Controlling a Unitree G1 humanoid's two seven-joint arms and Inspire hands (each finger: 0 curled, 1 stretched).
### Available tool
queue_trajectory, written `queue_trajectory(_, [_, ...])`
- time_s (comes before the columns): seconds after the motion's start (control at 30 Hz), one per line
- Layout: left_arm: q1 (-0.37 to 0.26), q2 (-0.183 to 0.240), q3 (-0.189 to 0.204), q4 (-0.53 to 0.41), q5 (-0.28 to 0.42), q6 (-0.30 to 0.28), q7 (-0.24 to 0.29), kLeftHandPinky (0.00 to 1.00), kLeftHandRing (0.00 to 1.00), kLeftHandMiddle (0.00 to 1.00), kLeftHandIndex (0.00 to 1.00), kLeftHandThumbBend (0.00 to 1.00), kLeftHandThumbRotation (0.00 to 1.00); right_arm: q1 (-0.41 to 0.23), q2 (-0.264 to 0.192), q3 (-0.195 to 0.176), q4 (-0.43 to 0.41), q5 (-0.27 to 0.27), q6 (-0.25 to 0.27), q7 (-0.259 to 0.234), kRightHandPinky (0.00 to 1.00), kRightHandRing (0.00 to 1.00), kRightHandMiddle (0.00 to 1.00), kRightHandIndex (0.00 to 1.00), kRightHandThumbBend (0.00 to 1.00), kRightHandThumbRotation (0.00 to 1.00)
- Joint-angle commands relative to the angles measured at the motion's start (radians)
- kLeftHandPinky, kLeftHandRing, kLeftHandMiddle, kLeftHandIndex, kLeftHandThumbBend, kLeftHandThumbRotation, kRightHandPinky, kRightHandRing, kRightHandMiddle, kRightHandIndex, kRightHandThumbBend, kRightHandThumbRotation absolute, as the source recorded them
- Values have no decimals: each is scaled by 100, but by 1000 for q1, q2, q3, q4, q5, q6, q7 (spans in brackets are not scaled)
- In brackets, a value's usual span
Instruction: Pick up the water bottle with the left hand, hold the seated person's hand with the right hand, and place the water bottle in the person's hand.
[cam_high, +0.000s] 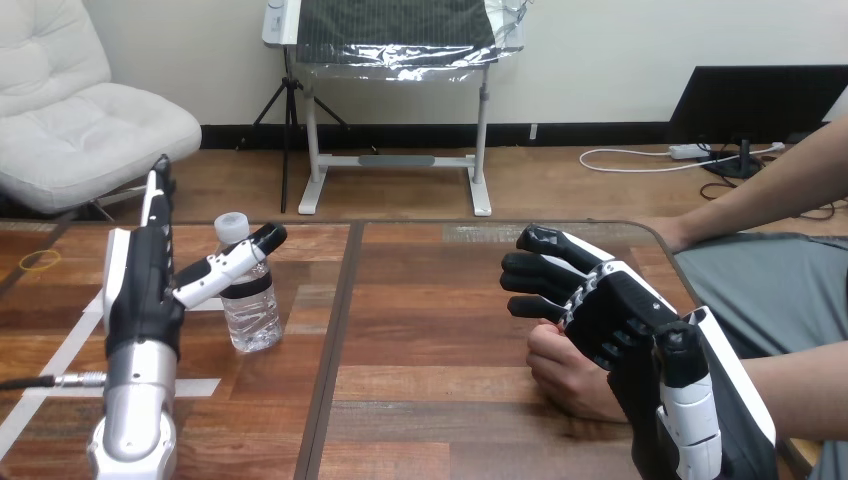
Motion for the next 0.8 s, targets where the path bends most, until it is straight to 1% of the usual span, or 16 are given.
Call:
queue_trajectory(0.0, [-102, 30, -14, 33, -6, 8, -3, 100, 100, 100, 100, 95, 31, -54, -3, -19, -37, 7, 0, -3, 77, 81, 80, 83, 72, 100])
queue_trajectory(0.43, [-169, 35, -9, 134, -15, 19, -1, 100, 100, 100, 100, 99, 23, -49, -4, -27, -40, 19, 1, 4, 78, 81, 80, 83, 73, 100])
queue_trajectory(0.77, [-214, 43, -9, 212, -13, 9, 10, 100, 100, 100, 100, 100, 16, -51, -5, -31, -38, 25, -2, 8, 78, 81, 81, 83, 73, 100])
